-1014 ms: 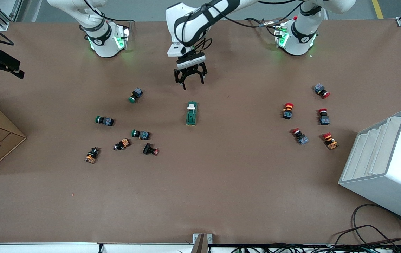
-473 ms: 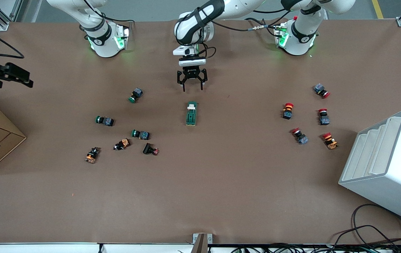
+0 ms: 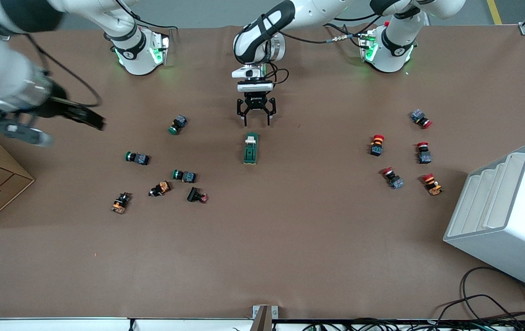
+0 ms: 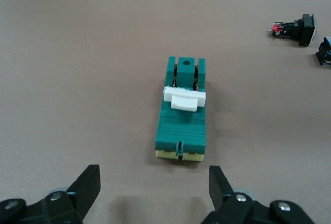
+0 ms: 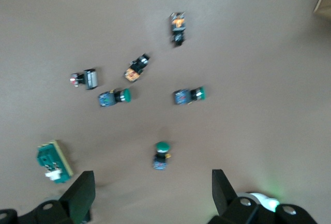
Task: Close load switch with both arms
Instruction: 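Reach the right gripper toward the switch while the left gripper hovers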
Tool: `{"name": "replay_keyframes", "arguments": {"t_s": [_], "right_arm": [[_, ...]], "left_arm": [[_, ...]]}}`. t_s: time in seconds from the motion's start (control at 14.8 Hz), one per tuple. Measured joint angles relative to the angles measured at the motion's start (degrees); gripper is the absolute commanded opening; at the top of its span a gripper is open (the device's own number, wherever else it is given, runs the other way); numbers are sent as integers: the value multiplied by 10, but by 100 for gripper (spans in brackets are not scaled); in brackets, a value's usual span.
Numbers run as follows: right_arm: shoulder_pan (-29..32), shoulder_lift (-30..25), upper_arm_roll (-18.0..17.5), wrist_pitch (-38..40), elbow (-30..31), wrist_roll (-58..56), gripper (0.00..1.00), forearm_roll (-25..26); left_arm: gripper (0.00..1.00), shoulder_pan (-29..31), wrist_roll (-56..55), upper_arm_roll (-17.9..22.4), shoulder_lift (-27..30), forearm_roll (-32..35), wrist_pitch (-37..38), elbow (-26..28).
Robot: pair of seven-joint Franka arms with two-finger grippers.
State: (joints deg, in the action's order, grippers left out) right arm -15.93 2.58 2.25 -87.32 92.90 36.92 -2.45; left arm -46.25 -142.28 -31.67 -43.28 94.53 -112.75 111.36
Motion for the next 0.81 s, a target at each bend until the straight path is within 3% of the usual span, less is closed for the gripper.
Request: {"name": "replay_keyframes", "arguments": {"t_s": [0.34, 0.81], "right_arm": [[-71, 45, -2, -72, 17, 162, 100, -35], [-208, 104, -3, -272, 119, 346, 100, -38]], "left_arm": [[93, -1, 23, 0, -20, 0, 0, -26], [94, -15, 24, 8, -43, 4, 8, -48]]}}
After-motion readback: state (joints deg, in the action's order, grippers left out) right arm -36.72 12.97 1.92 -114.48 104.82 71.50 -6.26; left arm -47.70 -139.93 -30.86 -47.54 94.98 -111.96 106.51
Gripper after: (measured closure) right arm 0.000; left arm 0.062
